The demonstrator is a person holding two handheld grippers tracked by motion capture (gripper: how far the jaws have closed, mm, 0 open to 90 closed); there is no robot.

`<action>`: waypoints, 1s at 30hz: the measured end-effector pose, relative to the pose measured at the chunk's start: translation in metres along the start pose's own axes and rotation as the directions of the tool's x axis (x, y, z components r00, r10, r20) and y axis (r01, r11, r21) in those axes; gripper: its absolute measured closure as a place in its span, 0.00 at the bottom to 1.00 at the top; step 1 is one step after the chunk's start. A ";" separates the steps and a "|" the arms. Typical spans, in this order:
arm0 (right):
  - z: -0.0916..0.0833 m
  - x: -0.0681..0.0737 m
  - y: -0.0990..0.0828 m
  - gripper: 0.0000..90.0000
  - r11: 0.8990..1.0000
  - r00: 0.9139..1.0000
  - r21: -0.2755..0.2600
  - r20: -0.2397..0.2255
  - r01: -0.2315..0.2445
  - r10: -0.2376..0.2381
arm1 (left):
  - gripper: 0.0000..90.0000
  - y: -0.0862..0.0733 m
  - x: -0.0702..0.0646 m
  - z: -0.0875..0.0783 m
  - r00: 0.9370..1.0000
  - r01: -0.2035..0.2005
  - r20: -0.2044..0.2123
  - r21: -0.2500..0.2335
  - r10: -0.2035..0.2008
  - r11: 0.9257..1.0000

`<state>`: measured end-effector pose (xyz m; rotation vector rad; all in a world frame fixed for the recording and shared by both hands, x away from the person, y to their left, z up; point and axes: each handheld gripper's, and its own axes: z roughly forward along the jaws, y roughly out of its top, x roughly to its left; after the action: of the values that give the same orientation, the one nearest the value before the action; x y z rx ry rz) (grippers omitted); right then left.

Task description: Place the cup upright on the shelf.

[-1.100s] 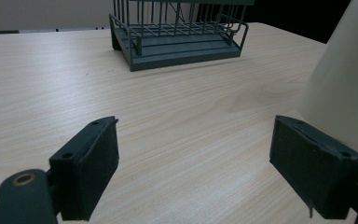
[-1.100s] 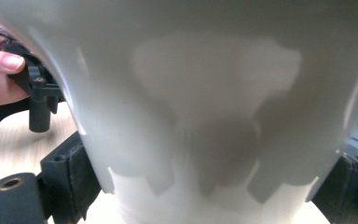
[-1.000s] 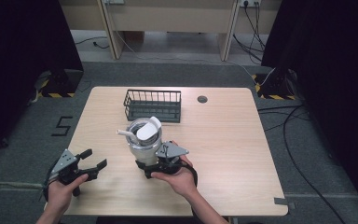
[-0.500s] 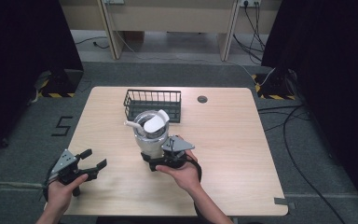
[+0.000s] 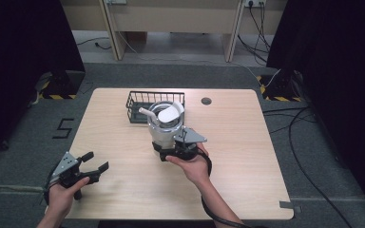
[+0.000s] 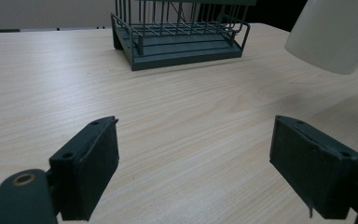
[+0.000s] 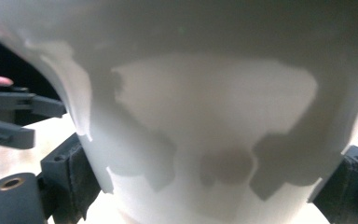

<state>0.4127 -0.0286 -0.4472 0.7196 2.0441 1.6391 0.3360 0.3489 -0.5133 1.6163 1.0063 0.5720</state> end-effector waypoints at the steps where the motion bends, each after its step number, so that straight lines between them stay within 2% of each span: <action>1: 0.000 -0.003 0.001 0.13 1.000 1.000 -0.002 0.006 0.004 -0.004 | 0.16 0.000 0.000 0.000 1.000 0.000 0.000 0.000 0.000 1.000; 8: 0.004 -0.018 0.008 0.13 1.000 0.999 -0.006 0.048 0.008 -0.008 | 0.17 0.000 0.000 0.000 1.000 0.002 -0.002 -0.001 -0.002 1.000; 30: 0.020 -0.039 0.027 0.13 1.000 0.996 -0.020 0.093 -0.002 0.004 | 0.17 0.000 0.001 -0.001 1.000 0.006 -0.002 -0.003 -0.006 1.000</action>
<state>0.4587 -0.0335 -0.4252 0.7774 1.9604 1.5940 0.3359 0.3502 -0.5130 1.6097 1.0112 0.5711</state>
